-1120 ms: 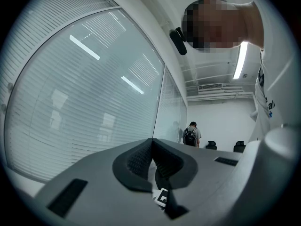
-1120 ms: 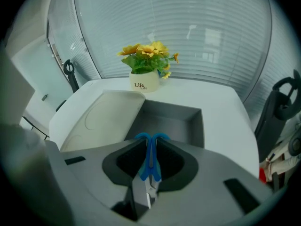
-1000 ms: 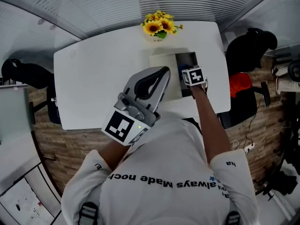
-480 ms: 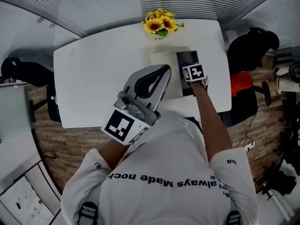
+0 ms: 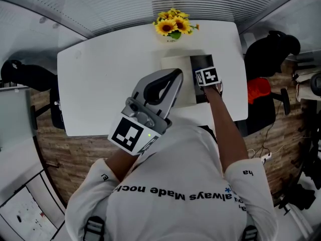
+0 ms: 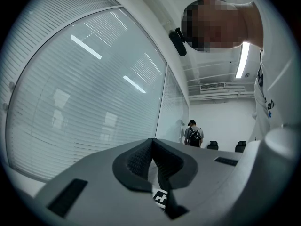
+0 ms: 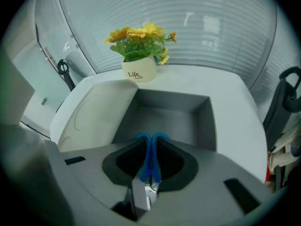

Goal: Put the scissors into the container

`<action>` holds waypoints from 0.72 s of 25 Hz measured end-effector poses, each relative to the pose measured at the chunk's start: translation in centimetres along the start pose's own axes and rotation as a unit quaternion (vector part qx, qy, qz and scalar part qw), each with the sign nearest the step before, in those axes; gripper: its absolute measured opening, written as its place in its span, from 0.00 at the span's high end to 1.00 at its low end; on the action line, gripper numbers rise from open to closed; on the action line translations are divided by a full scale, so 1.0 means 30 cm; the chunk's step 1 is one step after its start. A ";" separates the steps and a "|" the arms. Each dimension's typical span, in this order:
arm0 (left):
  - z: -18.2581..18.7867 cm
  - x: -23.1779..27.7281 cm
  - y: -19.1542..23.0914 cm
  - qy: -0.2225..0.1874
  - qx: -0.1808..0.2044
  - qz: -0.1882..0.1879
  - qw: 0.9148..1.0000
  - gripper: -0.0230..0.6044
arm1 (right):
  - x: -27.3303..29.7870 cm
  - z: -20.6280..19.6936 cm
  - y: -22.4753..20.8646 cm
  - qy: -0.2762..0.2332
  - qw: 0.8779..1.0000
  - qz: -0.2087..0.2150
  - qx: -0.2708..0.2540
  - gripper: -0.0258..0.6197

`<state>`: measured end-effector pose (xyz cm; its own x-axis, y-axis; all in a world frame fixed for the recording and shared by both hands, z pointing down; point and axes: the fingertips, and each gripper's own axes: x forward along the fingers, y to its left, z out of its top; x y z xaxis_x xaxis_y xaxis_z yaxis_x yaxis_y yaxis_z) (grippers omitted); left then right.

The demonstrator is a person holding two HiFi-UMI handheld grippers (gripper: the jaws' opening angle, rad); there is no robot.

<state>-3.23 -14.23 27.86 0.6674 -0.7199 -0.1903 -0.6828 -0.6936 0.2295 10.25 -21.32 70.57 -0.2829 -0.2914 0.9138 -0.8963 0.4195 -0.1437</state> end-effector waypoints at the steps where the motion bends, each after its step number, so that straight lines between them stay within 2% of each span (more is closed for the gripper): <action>1: -0.004 -0.001 0.002 0.003 0.000 0.000 1.000 0.93 | 0.003 0.000 0.000 0.001 1.000 0.000 0.000 0.84; 18: -0.003 0.000 0.015 0.003 -0.008 0.009 1.000 0.93 | 0.027 -0.025 -0.011 0.021 1.000 -0.003 0.002 0.84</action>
<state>-3.51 -14.56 28.05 0.6574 -0.7315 -0.1811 -0.6890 -0.6808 0.2485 10.59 -21.05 71.65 -0.2623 -0.2582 0.9298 -0.8994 0.4147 -0.1385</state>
